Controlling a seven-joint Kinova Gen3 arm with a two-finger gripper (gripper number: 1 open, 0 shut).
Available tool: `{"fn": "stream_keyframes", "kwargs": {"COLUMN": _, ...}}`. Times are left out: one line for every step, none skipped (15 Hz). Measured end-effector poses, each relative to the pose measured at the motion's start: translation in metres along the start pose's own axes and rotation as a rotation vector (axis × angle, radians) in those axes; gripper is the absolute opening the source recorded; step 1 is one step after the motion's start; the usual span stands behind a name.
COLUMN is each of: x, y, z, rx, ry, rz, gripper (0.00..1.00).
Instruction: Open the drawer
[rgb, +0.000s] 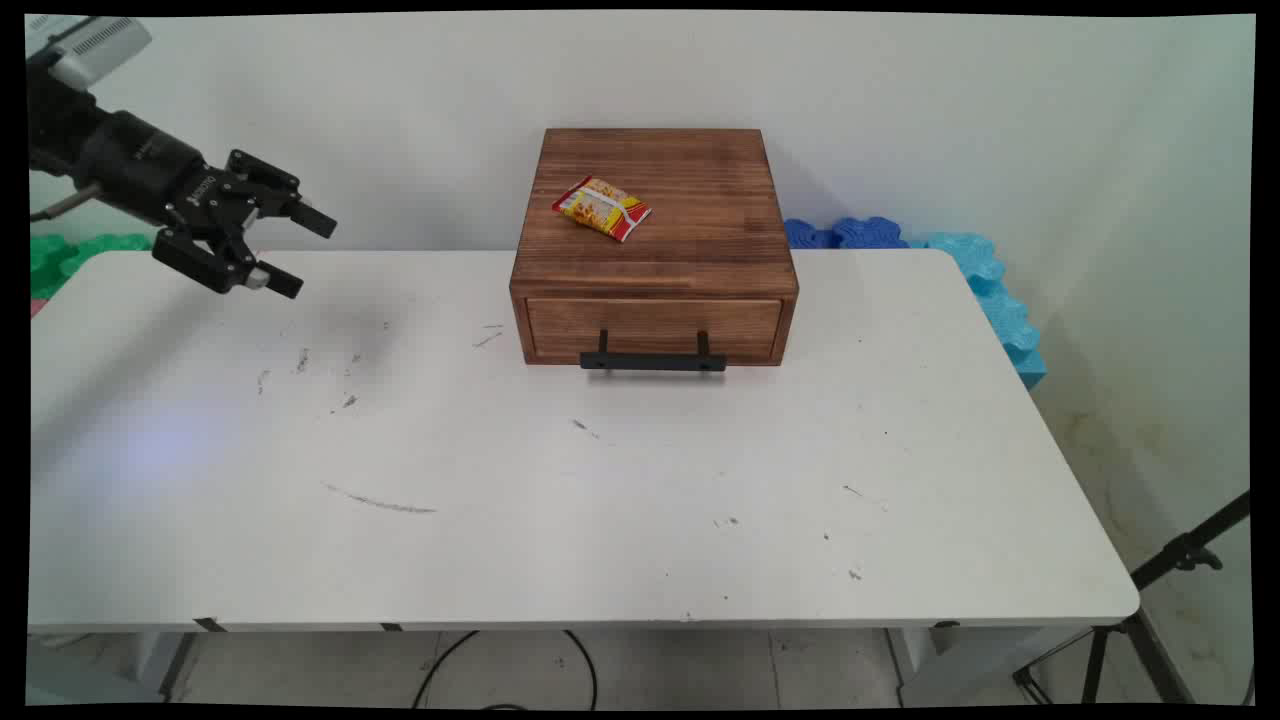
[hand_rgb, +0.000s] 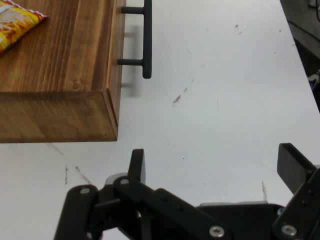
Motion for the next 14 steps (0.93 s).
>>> {"fn": "stream_keyframes", "kwargs": {"x": 0.001, "y": 0.000, "z": 0.001, "rx": 0.001, "ry": -0.005, "rz": -0.001, "gripper": 1.00}}
{"fn": "stream_keyframes", "kwargs": {"x": 0.002, "y": 0.000, "z": 0.002, "rx": 0.002, "ry": -0.011, "rz": -0.001, "gripper": 1.00}}
{"fn": "stream_keyframes", "kwargs": {"x": 0.004, "y": 0.000, "z": 0.004, "rx": 0.003, "ry": -0.018, "rz": -0.001, "gripper": 1.00}}
{"fn": "stream_keyframes", "kwargs": {"x": 0.005, "y": 0.000, "z": 0.006, "rx": 0.005, "ry": -0.024, "rz": -0.002, "gripper": 1.00}}
{"fn": "stream_keyframes", "kwargs": {"x": 0.006, "y": -0.001, "z": 0.007, "rx": 0.007, "ry": -0.028, "rz": -0.002, "gripper": 1.00}}
{"fn": "stream_keyframes", "kwargs": {"x": 0.008, "y": -0.001, "z": 0.009, "rx": 0.010, "ry": -0.034, "rz": -0.003, "gripper": 1.00}}
{"fn": "stream_keyframes", "kwargs": {"x": 0.009, "y": -0.001, "z": 0.010, "rx": 0.012, "ry": -0.038, "rz": -0.002, "gripper": 1.00}}
{"fn": "stream_keyframes", "kwargs": {"x": 0.012, "y": -0.002, "z": 0.013, "rx": 0.015, "ry": -0.044, "rz": -0.003, "gripper": 1.00}}
{"fn": "stream_keyframes", "kwargs": {"x": 0.016, "y": -0.002, "z": 0.017, "rx": 0.019, "ry": -0.050, "rz": -0.004, "gripper": 1.00}}
{"fn": "stream_keyframes", "kwargs": {"x": 0.021, "y": -0.001, "z": 0.021, "rx": 0.022, "ry": -0.057, "rz": -0.006, "gripper": 1.00}}
{"fn": "stream_keyframes", "kwargs": {"x": 0.026, "y": 0.000, "z": 0.025, "rx": 0.025, "ry": -0.063, "rz": -0.009, "gripper": 1.00}}
{"fn": "stream_keyframes", "kwargs": {"x": 0.029, "y": 0.001, "z": 0.027, "rx": 0.026, "ry": -0.069, "rz": -0.012, "gripper": 1.00}}
{"fn": "stream_keyframes", "kwargs": {"x": 0.035, "y": 0.002, "z": 0.032, "rx": 0.030, "ry": -0.077, "rz": -0.015, "gripper": 1.00}}
{"fn": "stream_keyframes", "kwargs": {"x": 0.038, "y": 0.002, "z": 0.035, "rx": 0.032, "ry": -0.082, "rz": -0.017, "gripper": 1.00}}
